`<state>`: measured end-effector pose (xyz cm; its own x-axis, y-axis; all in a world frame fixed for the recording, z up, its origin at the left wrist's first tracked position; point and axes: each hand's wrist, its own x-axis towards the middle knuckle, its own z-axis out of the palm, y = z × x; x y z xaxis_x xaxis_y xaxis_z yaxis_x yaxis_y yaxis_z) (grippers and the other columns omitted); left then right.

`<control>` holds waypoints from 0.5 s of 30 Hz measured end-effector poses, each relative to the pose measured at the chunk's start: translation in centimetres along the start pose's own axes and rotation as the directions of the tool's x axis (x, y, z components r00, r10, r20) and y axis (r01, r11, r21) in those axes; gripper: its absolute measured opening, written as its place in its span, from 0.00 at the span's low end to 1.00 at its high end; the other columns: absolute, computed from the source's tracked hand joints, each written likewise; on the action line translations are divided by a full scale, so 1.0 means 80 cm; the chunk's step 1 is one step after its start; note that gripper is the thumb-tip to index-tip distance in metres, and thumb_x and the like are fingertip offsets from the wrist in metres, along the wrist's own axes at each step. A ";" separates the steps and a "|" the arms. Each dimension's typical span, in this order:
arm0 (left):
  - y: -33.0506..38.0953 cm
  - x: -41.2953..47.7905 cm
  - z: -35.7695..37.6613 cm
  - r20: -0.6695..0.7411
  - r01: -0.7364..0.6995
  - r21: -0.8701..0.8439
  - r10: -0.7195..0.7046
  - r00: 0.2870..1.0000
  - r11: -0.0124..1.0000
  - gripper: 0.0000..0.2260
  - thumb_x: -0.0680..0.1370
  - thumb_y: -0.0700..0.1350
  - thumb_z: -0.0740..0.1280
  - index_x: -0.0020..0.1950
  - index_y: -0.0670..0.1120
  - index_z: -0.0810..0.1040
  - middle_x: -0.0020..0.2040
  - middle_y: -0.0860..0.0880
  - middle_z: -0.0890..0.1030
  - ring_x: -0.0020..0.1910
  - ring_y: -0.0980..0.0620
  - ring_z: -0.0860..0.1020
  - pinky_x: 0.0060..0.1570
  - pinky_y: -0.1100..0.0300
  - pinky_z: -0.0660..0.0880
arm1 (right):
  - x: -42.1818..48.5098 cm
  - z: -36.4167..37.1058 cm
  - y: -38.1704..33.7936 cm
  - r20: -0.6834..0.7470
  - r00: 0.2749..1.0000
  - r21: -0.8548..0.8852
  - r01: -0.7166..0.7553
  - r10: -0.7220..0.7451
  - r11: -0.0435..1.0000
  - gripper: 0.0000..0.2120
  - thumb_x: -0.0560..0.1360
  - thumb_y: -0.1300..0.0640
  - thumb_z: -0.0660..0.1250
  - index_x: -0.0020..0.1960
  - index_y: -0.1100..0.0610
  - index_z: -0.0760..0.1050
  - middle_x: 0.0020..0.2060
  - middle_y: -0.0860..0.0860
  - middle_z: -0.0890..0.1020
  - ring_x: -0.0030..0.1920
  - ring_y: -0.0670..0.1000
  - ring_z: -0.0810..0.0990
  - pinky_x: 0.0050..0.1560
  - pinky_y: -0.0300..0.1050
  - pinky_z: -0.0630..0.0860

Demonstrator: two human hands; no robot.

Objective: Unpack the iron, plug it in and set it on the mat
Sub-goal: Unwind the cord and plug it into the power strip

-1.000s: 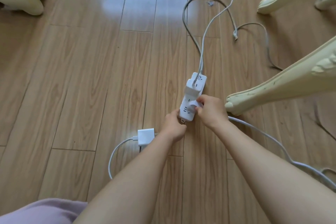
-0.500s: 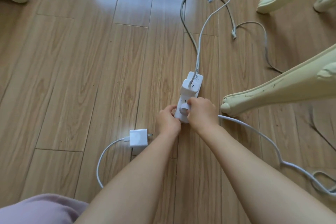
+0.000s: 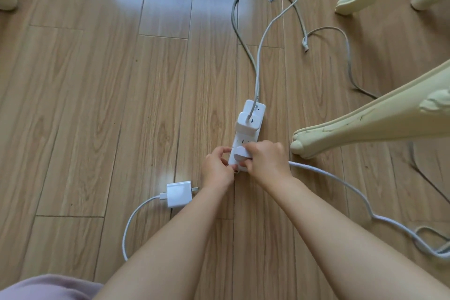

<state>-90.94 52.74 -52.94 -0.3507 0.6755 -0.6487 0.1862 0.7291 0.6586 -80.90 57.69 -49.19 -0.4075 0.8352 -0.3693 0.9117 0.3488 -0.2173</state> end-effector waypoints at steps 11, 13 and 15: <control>0.011 0.005 -0.016 0.164 -0.248 0.286 0.207 0.964 0.926 0.28 0.73 0.38 0.68 0.71 0.52 0.67 0.62 0.48 0.75 0.60 0.49 0.75 0.58 0.61 0.71 | 0.003 0.002 0.021 0.122 0.986 0.345 -0.146 0.110 0.927 0.15 0.71 0.58 0.69 0.58 0.56 0.79 0.53 0.55 0.83 0.56 0.56 0.78 0.57 0.50 0.71; 0.008 0.007 -0.018 0.176 -0.263 0.285 0.220 0.960 0.922 0.29 0.72 0.37 0.69 0.72 0.51 0.66 0.61 0.47 0.76 0.58 0.49 0.75 0.53 0.66 0.68 | -0.001 0.007 0.020 0.089 0.993 0.218 -0.096 0.078 0.971 0.14 0.74 0.57 0.65 0.58 0.56 0.78 0.53 0.55 0.83 0.57 0.57 0.77 0.56 0.48 0.68; 0.007 0.005 -0.017 0.178 -0.282 0.288 0.238 0.955 0.915 0.29 0.72 0.39 0.70 0.71 0.50 0.67 0.59 0.45 0.76 0.56 0.49 0.76 0.51 0.65 0.68 | -0.001 0.011 0.016 0.070 0.997 0.081 -0.050 0.044 0.995 0.12 0.75 0.57 0.62 0.56 0.55 0.77 0.52 0.53 0.83 0.56 0.56 0.77 0.50 0.47 0.61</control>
<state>-92.21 53.30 -52.31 -0.1268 0.8379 -0.5309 0.5339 0.5087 0.6754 -79.74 57.69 -50.22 -0.3694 0.8180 -0.4409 0.9237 0.2712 -0.2708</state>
